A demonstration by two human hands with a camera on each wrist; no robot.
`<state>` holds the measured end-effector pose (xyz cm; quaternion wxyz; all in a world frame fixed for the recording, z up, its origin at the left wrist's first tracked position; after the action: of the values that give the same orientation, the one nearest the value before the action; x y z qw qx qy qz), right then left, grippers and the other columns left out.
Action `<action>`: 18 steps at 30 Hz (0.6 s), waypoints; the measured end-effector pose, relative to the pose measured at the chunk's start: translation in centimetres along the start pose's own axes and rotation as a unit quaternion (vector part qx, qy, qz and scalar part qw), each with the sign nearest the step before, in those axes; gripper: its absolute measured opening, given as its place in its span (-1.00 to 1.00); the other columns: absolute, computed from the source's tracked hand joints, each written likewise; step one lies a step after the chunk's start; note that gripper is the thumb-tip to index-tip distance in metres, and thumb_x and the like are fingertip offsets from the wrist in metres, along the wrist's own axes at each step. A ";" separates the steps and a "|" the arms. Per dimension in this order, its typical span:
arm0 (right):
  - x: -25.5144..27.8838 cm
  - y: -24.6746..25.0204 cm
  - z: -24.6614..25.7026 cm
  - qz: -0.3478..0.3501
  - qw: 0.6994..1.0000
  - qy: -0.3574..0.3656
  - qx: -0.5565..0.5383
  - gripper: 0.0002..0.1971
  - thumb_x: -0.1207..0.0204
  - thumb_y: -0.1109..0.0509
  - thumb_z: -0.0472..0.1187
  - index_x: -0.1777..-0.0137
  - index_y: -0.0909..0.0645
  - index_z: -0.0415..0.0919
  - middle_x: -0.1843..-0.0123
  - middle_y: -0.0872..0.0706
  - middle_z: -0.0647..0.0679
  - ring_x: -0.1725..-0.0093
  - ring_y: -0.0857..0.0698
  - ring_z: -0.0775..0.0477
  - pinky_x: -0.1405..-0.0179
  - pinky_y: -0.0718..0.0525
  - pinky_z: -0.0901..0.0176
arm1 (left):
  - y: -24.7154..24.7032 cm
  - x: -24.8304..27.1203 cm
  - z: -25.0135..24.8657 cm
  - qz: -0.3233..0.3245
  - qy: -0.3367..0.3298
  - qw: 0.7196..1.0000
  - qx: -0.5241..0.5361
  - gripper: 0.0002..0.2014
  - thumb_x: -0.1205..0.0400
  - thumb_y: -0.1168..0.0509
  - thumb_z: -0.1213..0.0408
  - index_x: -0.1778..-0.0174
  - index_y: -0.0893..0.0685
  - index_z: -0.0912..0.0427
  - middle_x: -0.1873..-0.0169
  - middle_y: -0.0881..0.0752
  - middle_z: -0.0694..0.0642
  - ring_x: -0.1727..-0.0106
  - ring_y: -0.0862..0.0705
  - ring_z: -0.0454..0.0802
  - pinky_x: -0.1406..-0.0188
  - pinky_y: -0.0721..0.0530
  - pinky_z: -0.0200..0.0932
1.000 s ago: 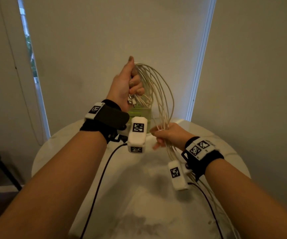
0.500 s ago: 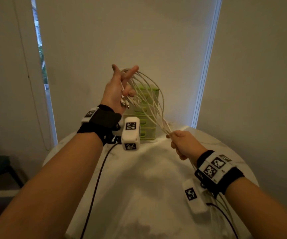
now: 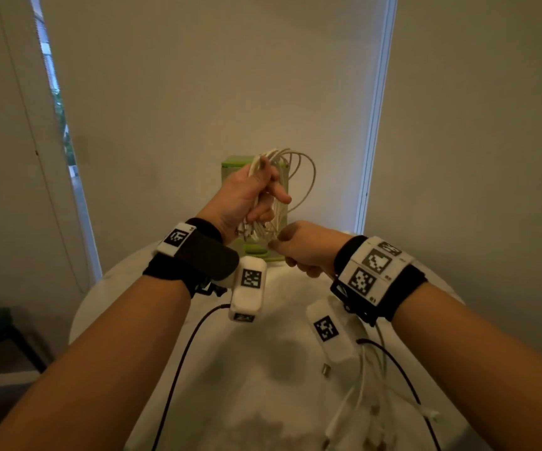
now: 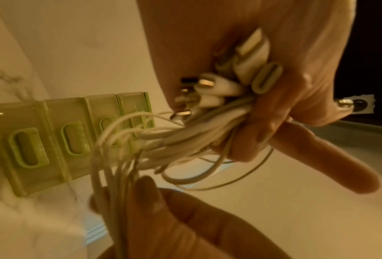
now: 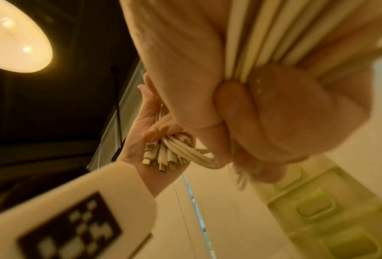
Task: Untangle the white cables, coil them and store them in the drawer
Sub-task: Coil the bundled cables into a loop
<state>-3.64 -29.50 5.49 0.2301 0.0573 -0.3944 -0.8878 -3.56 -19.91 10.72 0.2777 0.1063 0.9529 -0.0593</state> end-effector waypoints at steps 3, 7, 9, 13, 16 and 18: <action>0.7 -0.6 1.2 0.024 0.972 0.081 0.218 -0.74 -0.53 -0.35 -0.07 0.11 -0.59 -0.31 0.32 -0.54 -0.11 0.41 -0.49 -0.04 0.48 -0.48 0.20 | 0.0 0.4 0.5 0.005 0.012 1.000 -0.028 -0.71 -0.65 -0.08 0.00 0.17 -0.46 0.16 0.51 -0.75 0.04 0.78 -0.28 -0.21 0.70 -0.37 -0.38; 2.2 -0.8 3.4 0.003 0.924 0.166 0.345 -0.88 -0.43 -0.39 -0.32 0.19 -0.64 -0.42 0.38 -0.48 -0.09 0.34 -0.47 -0.08 0.47 -0.39 0.25 | -0.2 0.9 1.4 -0.015 0.039 0.996 -0.077 -0.76 -0.75 -0.01 0.16 0.15 -0.44 0.19 0.52 -0.74 0.04 0.78 -0.29 -0.22 0.76 -0.36 -0.41; 2.9 -0.5 4.0 -0.001 0.923 0.190 0.336 -0.90 -0.45 -0.39 -0.32 0.19 -0.69 -0.37 0.36 -0.43 0.02 0.39 -0.51 -0.06 0.49 -0.50 0.27 | 0.3 1.0 1.8 -0.041 0.051 0.995 -0.081 -0.78 -0.75 -0.04 0.19 0.14 -0.45 0.20 0.51 -0.73 0.02 0.78 -0.30 -0.23 0.78 -0.34 -0.43; 3.8 0.4 4.7 -0.008 0.926 0.228 0.300 -0.80 -0.51 -0.35 -0.30 -0.08 -0.73 -0.23 0.22 -0.59 0.07 0.19 -0.58 0.01 0.34 -0.54 0.40 | 0.7 1.0 2.5 -0.062 0.057 0.990 -0.112 -0.82 -0.73 -0.11 0.21 0.14 -0.53 0.16 0.36 -0.66 0.04 0.58 -0.47 -0.19 0.62 -0.46 -0.36; 3.9 1.3 5.1 -0.082 0.923 0.273 0.259 -0.77 -0.54 -0.33 -0.29 -0.13 -0.73 -0.17 -0.01 -0.76 -0.08 0.02 -0.62 -0.02 -0.02 -0.63 0.13 | 0.5 0.9 2.8 -0.053 0.072 0.988 -0.125 -0.89 -0.70 -0.18 0.32 -0.02 -0.61 0.19 0.20 -0.69 0.08 0.25 -0.65 -0.12 0.31 -0.67 -0.30; 4.1 1.7 5.0 -0.112 0.926 0.289 0.217 -0.80 -0.54 -0.34 -0.25 -0.10 -0.74 -0.19 0.05 -0.76 -0.01 0.05 -0.65 0.01 -0.04 -0.63 0.09 | 0.7 0.7 2.6 -0.052 0.068 0.986 -0.142 -0.88 -0.70 -0.18 0.32 -0.05 -0.60 0.22 0.23 -0.70 0.07 0.29 -0.64 -0.12 0.36 -0.65 -0.29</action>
<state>-8.12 -28.98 10.51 0.2156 0.4036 -0.4844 -0.7456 -2.66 -19.59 8.08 0.2207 0.0202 0.9726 0.0695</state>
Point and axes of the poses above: each hand's wrist, its own x-axis away from the middle knuckle, its own y-axis out of the back of the hand, z = x × y, the point moved 6 cm from there along -x, towards the middle knuckle
